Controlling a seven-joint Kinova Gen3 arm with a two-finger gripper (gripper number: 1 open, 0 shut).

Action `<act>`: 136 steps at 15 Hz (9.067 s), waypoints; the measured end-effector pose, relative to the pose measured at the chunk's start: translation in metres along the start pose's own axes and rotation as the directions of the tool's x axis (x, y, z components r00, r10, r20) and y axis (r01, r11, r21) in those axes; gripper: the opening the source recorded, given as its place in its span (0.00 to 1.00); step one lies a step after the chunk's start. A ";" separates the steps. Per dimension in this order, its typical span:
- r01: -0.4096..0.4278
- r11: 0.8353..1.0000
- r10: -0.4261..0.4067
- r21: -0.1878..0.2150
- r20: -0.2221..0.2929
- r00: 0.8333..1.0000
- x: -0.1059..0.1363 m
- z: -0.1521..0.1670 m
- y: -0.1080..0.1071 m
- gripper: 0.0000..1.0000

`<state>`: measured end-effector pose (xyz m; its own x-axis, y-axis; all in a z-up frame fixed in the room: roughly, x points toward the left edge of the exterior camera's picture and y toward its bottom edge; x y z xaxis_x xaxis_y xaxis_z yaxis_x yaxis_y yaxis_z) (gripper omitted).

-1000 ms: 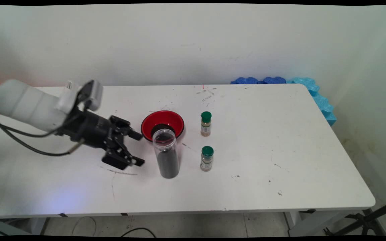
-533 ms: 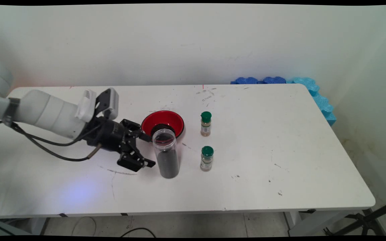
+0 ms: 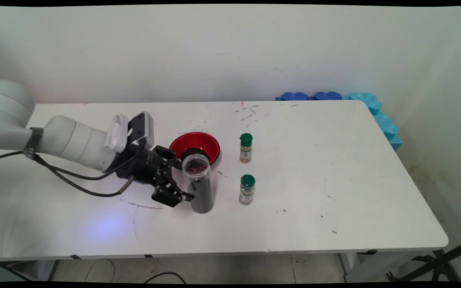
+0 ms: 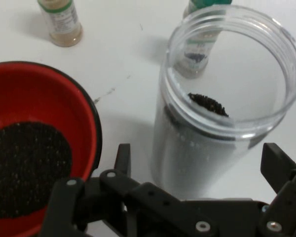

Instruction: Pick up the black seasoning powder from the table, then pour the black seasoning powder in the red bowl

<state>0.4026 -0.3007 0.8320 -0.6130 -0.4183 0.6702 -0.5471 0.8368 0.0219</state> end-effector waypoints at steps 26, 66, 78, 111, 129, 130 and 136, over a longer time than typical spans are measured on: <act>0.044 0.998 -0.046 -0.036 -0.033 0.998 0.017 0.007 -0.004 0.00; 0.439 0.897 -0.422 -0.047 0.203 0.884 0.117 -0.083 -0.055 0.00; 0.648 0.761 -0.621 0.018 0.307 0.721 0.087 -0.063 -0.076 0.00; 0.993 -0.114 -0.922 0.031 0.370 -0.117 0.088 -0.021 -0.117 0.00; 0.862 -0.507 -0.789 0.012 0.397 -0.469 0.075 -0.019 -0.152 0.00; 0.849 -0.528 -0.777 0.012 0.396 -0.489 0.074 -0.019 -0.152 0.00; 0.781 -0.624 -0.716 0.012 0.391 -0.578 0.071 -0.019 -0.153 0.00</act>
<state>0.4534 -0.4518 0.8905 0.5233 -0.4952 -0.6935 -0.1440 -0.8535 0.5008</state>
